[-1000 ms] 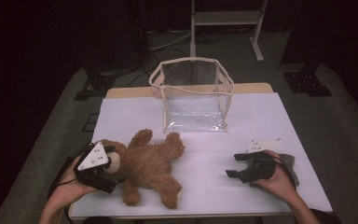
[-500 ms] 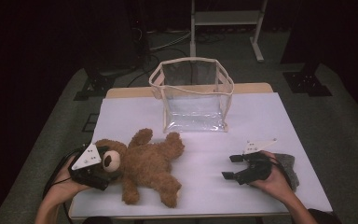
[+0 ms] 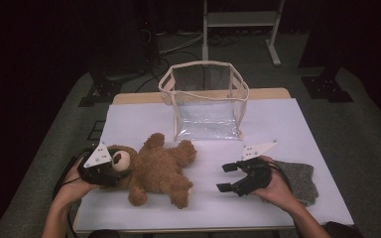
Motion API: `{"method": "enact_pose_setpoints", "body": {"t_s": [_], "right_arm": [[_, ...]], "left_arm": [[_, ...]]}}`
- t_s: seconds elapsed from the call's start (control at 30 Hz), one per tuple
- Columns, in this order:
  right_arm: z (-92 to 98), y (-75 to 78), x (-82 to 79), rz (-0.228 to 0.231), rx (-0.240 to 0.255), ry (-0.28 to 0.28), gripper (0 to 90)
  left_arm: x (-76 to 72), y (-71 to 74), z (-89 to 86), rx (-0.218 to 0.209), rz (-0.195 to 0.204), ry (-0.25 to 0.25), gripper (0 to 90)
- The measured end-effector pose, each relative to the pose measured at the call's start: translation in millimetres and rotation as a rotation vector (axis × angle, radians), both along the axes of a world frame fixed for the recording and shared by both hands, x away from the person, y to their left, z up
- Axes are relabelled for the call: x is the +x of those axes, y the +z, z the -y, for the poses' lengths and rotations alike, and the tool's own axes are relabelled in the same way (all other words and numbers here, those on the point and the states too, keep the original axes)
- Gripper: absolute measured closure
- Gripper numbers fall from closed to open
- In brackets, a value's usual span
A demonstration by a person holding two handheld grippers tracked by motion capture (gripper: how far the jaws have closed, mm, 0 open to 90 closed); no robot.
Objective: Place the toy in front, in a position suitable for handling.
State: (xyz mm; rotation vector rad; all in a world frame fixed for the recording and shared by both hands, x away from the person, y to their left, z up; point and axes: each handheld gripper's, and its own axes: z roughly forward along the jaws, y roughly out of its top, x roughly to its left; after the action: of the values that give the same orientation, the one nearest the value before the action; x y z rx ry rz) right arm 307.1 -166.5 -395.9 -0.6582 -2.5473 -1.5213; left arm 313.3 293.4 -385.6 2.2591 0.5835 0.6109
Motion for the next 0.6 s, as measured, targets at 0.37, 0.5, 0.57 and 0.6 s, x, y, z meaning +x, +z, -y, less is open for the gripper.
{"method": "enact_pose_setpoints", "body": {"t_s": [0.37,0.5,0.57,0.6], "right_arm": [[-78.3,20.2,12.2,-0.017,-0.034,0.134,19.2],[-99.7,15.4,17.9,-0.067,-0.047,0.167,19.3],[-109.0,11.5,19.9,-0.076,-0.068,0.176,20.2],[-113.2,9.2,20.8,-0.087,-0.082,0.175,21.1]], "left_arm": [[1.0,0.5,0.9,0.000,-0.005,0.013,23.3],[1.0,0.5,0.8,0.001,-0.005,0.013,23.5],[1.4,0.6,1.2,0.002,-0.004,0.013,23.4],[1.8,1.0,1.5,0.005,-0.005,0.013,23.4]]}}
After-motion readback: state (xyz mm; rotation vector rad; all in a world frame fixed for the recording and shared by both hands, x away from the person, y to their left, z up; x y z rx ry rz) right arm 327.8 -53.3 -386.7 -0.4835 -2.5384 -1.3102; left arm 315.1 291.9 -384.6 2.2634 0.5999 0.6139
